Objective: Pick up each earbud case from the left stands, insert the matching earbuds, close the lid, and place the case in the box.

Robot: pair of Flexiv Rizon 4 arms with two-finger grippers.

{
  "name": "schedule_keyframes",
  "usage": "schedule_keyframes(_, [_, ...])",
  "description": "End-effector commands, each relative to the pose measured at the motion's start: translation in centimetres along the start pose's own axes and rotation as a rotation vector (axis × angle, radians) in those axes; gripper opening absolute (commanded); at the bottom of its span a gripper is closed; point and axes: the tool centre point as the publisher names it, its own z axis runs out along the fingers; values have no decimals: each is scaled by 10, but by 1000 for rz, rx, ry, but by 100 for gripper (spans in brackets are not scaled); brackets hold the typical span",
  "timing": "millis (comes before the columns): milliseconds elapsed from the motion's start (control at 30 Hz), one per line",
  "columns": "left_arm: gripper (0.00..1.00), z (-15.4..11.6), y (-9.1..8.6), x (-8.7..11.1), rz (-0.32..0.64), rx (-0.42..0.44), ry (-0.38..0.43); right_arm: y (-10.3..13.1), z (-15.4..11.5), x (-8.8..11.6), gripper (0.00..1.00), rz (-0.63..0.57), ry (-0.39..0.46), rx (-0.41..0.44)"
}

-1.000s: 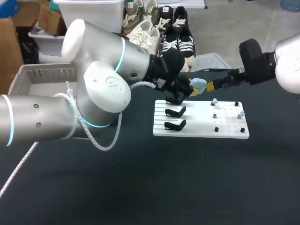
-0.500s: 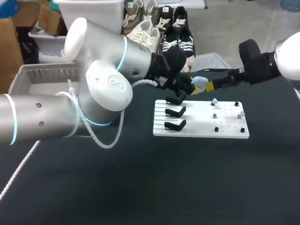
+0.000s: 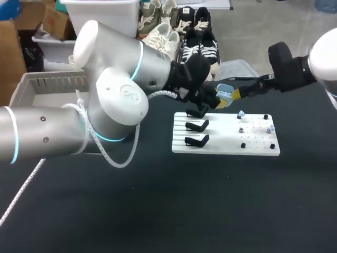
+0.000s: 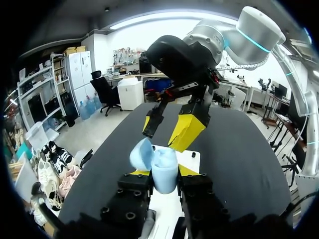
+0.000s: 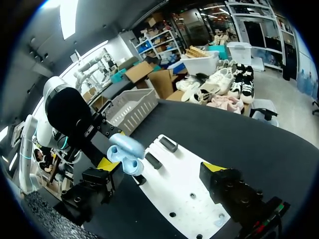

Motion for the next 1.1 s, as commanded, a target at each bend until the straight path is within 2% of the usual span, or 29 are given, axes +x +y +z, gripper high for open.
schedule_keyframes(33, [0,-1,-1,2,-1,6,-2,1,-6,-3,100,-11,-7,7])
schedule_keyframes(133, [0,-3,-2,3,1,13,-18,4,-16,-5,100,-26,-30,29])
schedule_keyframes(300, [0,-15,-2,3,3,14,-89,3,-40,-3,100,-28,-39,97])
schedule_keyframes(467, [0,-34,-2,-2,4,4,-181,-3,-58,8,100,-2,-39,155])
schedule_keyframes(567, [0,-46,-3,-7,6,23,-263,-5,-65,16,100,21,-38,186])
schedule_keyframes(833, [0,-69,-12,-23,52,58,-403,-5,-73,36,100,73,-20,233])
schedule_keyframes(1100, [0,-74,-21,-31,85,110,-463,-2,-74,45,100,100,3,271])
